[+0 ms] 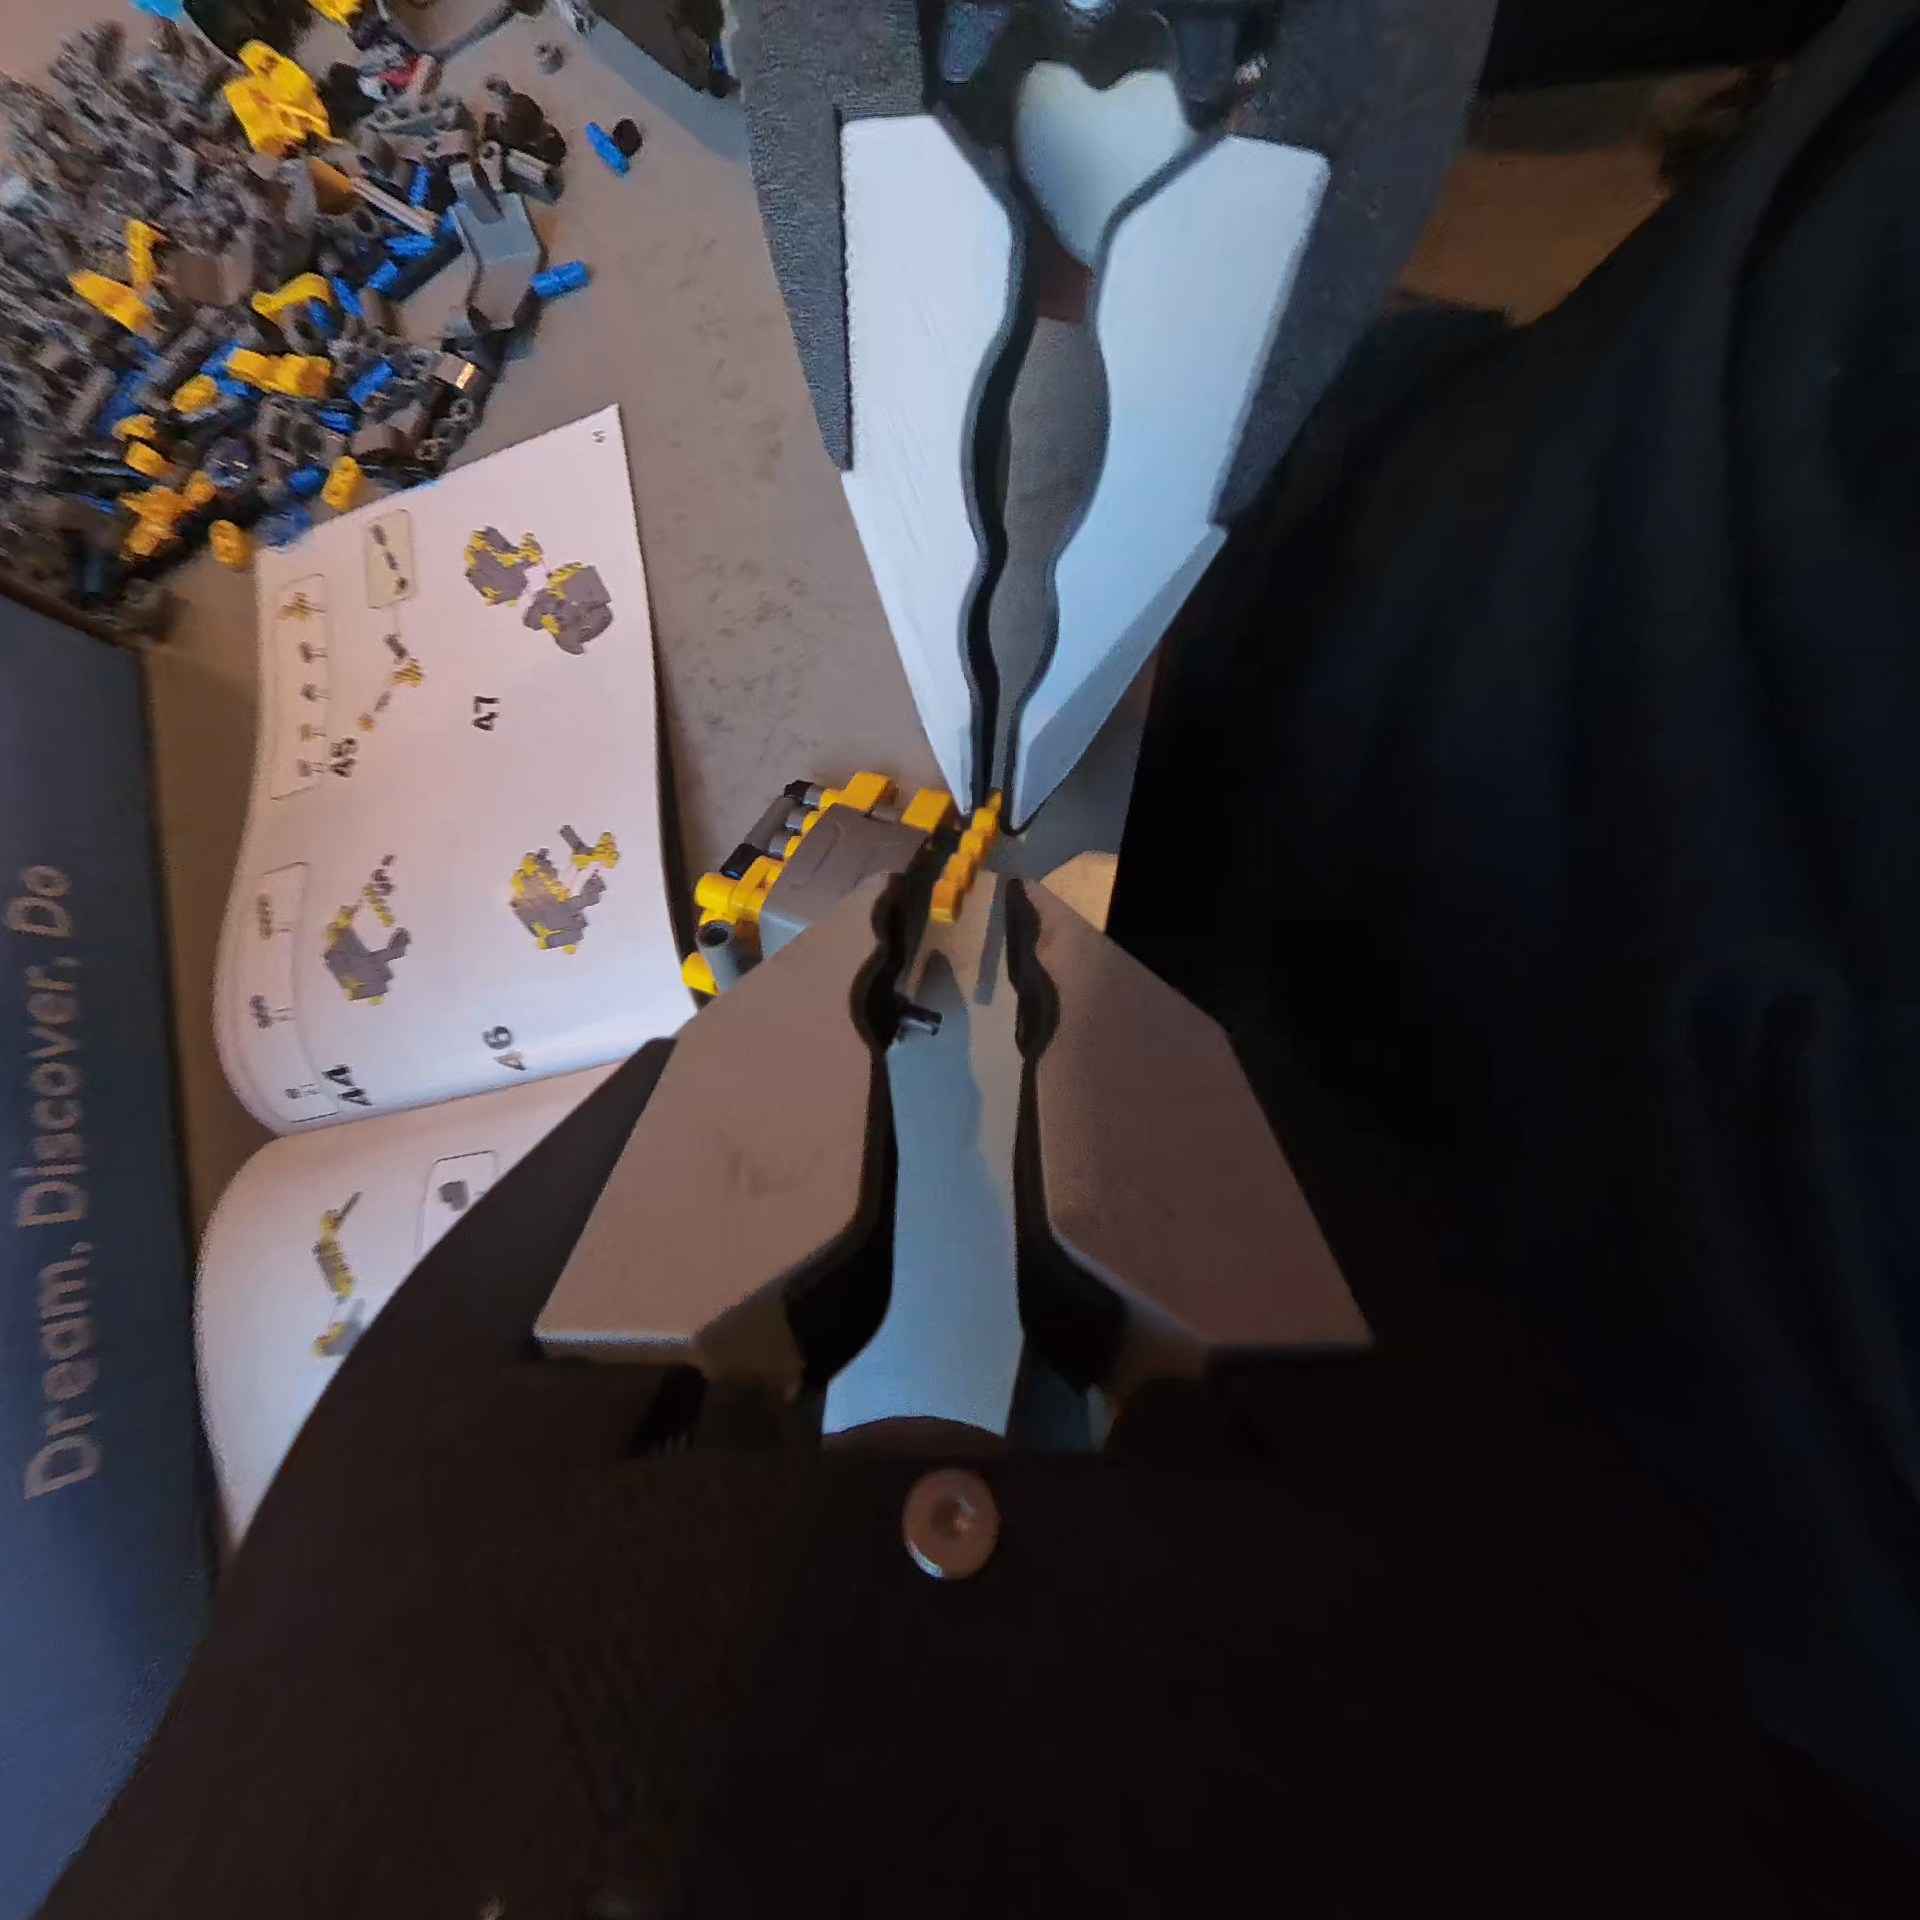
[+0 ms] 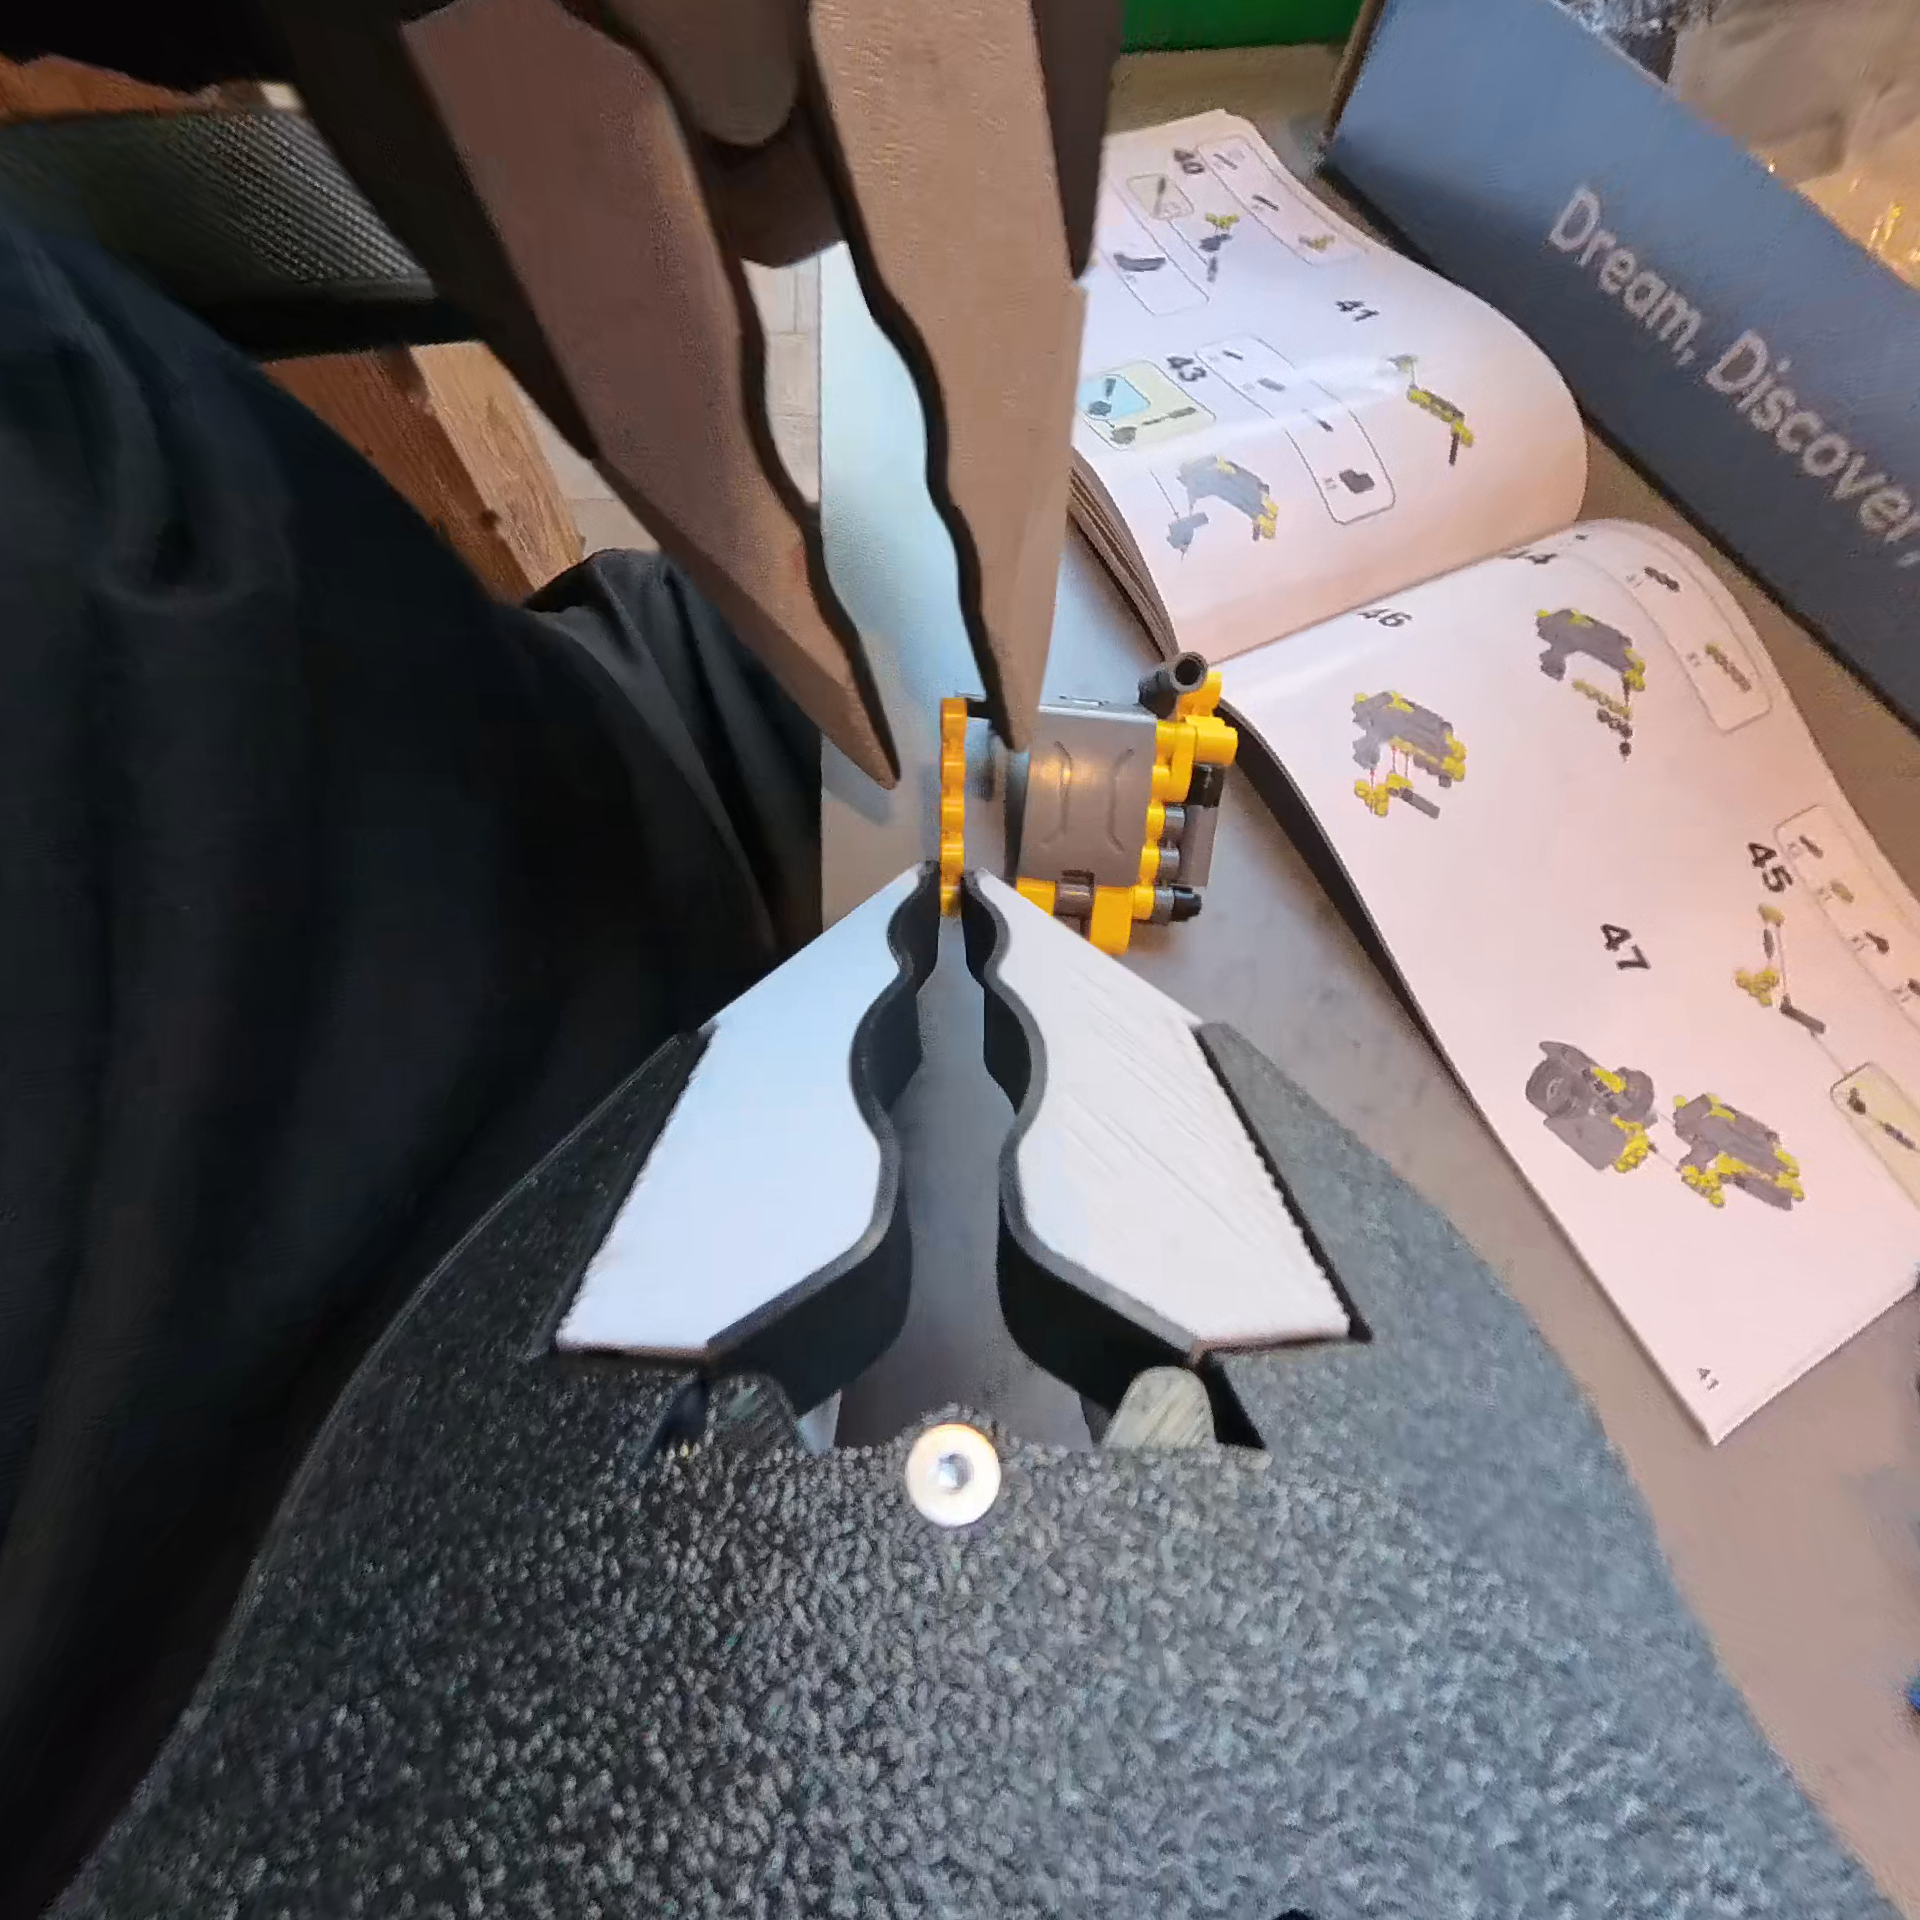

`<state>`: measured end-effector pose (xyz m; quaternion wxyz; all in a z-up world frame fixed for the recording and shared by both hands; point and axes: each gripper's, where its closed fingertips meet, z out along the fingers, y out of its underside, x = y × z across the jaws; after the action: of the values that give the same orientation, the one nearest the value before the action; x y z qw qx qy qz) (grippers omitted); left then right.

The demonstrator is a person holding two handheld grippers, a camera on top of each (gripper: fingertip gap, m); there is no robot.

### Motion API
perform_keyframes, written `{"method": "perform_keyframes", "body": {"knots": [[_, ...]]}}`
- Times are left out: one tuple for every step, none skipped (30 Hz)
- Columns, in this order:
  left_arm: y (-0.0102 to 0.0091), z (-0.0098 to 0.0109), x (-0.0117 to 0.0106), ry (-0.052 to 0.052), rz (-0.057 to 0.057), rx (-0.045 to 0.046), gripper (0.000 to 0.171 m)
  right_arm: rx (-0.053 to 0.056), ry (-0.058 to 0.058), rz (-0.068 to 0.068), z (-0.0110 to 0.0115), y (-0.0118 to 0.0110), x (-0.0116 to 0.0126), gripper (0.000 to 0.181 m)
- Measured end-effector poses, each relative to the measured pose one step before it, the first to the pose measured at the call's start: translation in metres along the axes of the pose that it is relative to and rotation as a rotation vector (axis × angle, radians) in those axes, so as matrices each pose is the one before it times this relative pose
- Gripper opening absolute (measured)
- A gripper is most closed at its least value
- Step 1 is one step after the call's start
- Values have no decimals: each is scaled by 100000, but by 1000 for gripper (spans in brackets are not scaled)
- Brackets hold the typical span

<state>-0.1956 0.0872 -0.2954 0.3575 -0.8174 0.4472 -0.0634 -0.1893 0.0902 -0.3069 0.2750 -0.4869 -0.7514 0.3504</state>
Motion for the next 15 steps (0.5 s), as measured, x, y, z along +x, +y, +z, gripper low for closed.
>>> {"method": "perform_keyframes", "body": {"knots": [[-23, -23, 33, -1663, 2550, -816, 15, -149, -98, 1183, -26, 63, 102, 3], [-52, 34, 175, 125, 1029, -516, 15, -137, -137, 419, 0, 16, 9, 3], [-17, 105, 161, 1071, -468, -372, 15, -251, -142, -190, 56, 13, -55, 3], [70, 139, 57, 1127, -1077, -502, 15, -519, 154, -559, 85, 33, -55, 3], [140, 129, -90, 589, -1000, -597, 12, -665, 325, -629, 113, 33, -53, 3], [167, 77, -183, -4, -739, -646, 5, -553, 229, -414, 110, 27, -44, 3], [78, 24, -76, 479, -576, -257, 5, -428, 382, -83, 91, 9, 10, 3], [-7, -29, 71, 1263, -565, 141, 4, -266, 234, 171, 48, 11, 36, 3], [-56, -50, 95, 1074, -92, 410, 3, -51, -40, 214, 16, -7, 0, 3], [-25, -46, 67, 840, 172, 204, 2, 103, -26, 37, -9, -14, 0, 3], [31, -20, 122, 1274, 268, -247, 2, 183, -170, -259, -24, -24, -37, 3], [7, -37, 172, 1457, 730, -299, 1, 367, -264, -451, -48, -36, -51, 3], [11, -36, -3, 339, 1163, -439, 1, 678, -49, -474, -82, -72, -5, 7], [54, -42, -180, -606, 1159, -955, 1, 801, 92, -325, -111, -80, 67, 10], [113, -52, -158, -178, 1085, -1330, 1, 893, 149, 30, -133, -76, 134, 15]]}}
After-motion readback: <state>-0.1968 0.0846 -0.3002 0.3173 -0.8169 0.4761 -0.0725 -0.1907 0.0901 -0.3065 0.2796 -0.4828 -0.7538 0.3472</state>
